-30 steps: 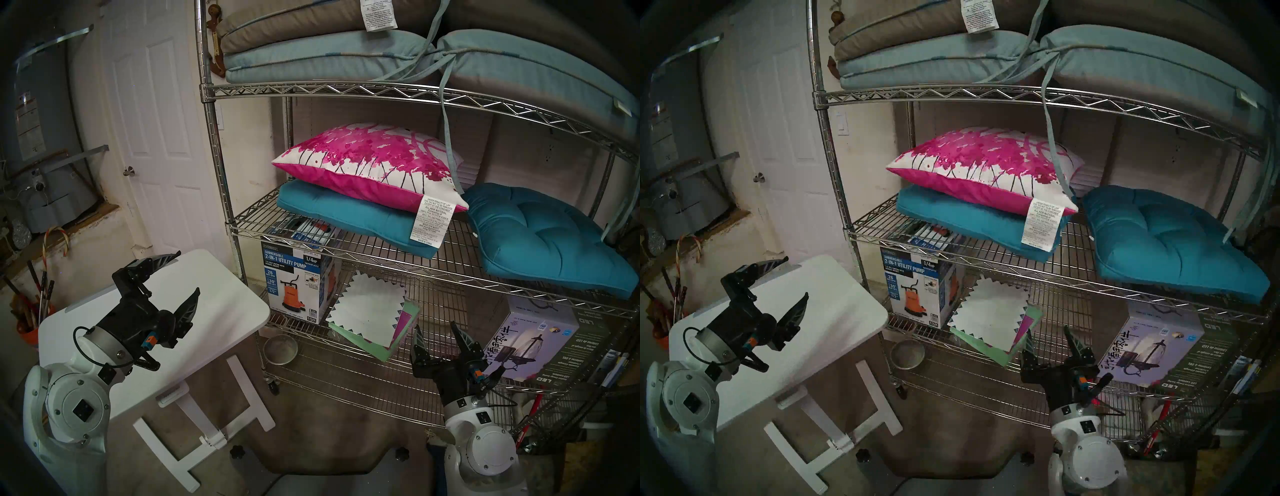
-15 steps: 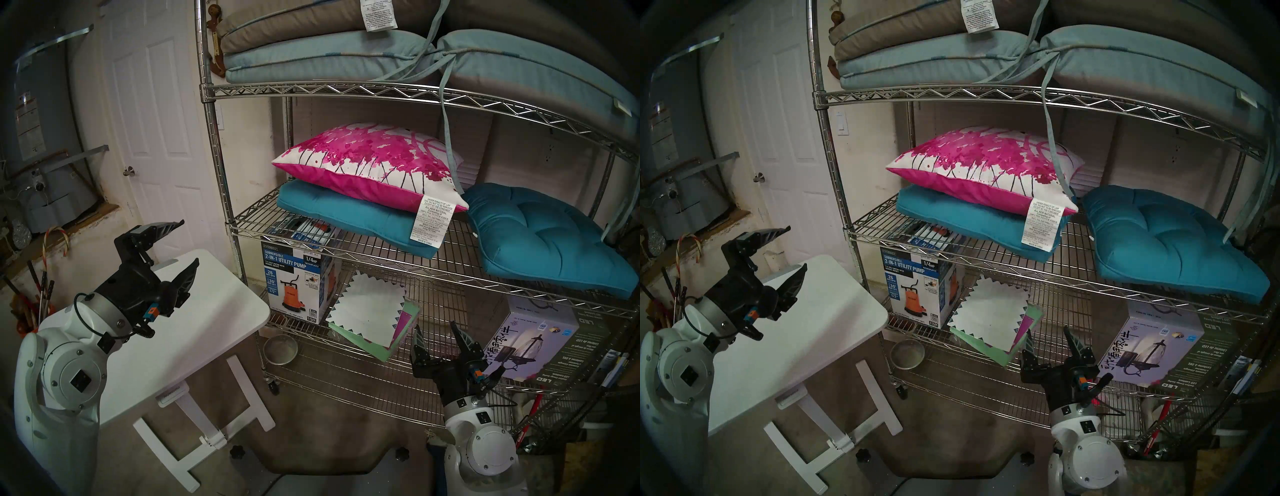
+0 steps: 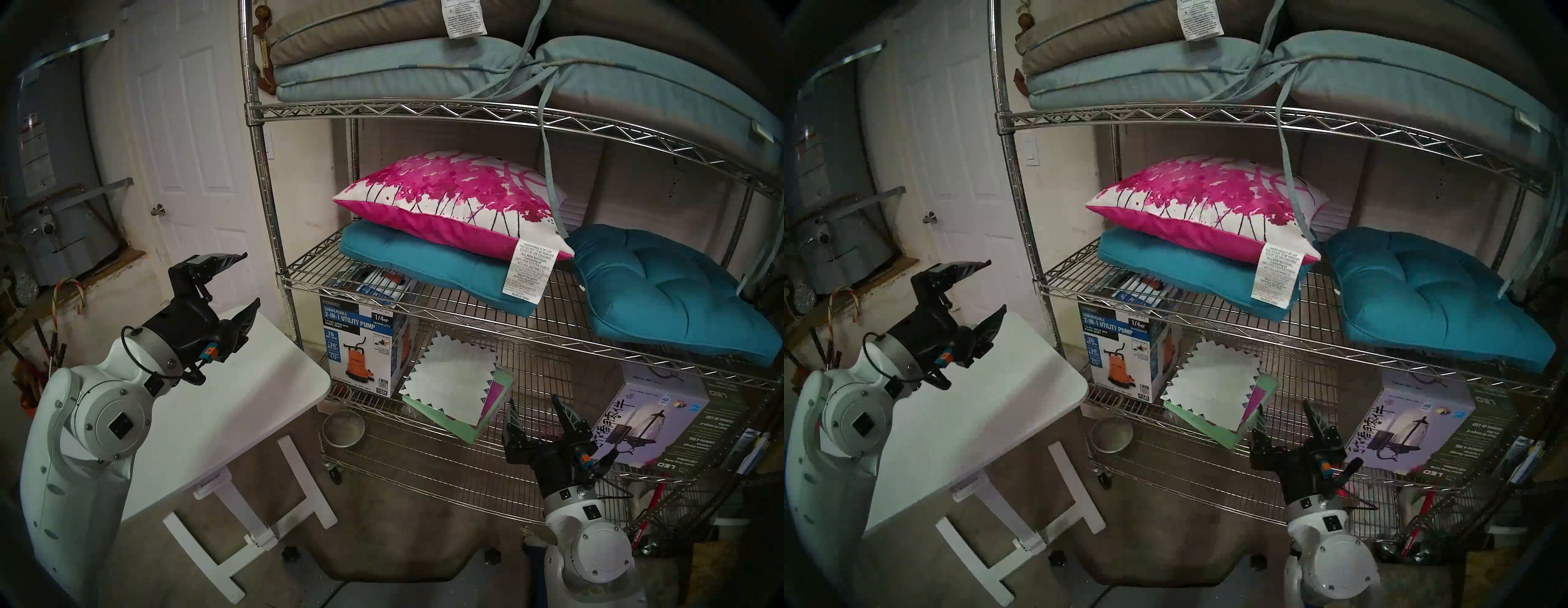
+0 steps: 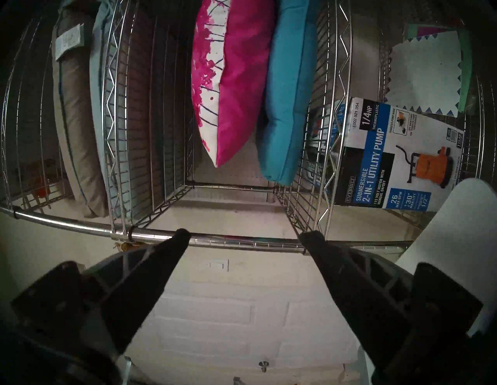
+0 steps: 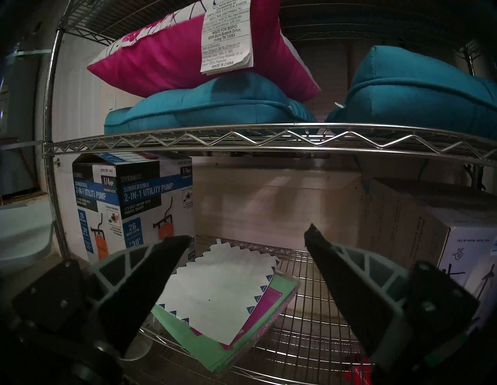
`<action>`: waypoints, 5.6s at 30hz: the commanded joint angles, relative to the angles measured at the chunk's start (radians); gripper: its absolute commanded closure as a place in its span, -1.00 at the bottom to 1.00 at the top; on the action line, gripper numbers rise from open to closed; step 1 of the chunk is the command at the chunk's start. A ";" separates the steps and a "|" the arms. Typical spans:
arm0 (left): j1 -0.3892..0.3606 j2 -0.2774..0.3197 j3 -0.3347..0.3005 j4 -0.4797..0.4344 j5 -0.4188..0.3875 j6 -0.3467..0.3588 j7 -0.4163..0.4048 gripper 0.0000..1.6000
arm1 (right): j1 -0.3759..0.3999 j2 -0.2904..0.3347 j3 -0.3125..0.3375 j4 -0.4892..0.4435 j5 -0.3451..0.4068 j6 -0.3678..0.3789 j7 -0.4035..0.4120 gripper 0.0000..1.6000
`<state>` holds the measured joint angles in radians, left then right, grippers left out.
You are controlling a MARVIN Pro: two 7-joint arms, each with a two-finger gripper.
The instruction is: Take cushion off the shelf
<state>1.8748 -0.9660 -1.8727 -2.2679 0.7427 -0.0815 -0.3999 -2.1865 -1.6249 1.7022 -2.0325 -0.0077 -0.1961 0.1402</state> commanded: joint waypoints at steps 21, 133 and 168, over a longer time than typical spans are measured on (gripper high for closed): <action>-0.330 0.155 0.172 0.095 -0.052 0.062 0.038 -1.00 | 0.009 0.001 0.000 -0.011 0.001 -0.006 0.000 -1.00; -1.353 -0.454 0.681 1.213 0.378 -0.071 0.091 -1.00 | 0.019 0.004 0.000 0.003 0.001 -0.008 0.000 -1.00; -1.616 -0.538 0.680 1.584 0.498 -0.211 0.200 -1.00 | 0.014 0.003 -0.001 -0.008 0.002 -0.009 0.000 -1.00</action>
<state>0.3579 -1.4841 -1.1893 -0.6834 1.2393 -0.2482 -0.2389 -2.1734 -1.6204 1.7022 -2.0112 -0.0072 -0.1968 0.1402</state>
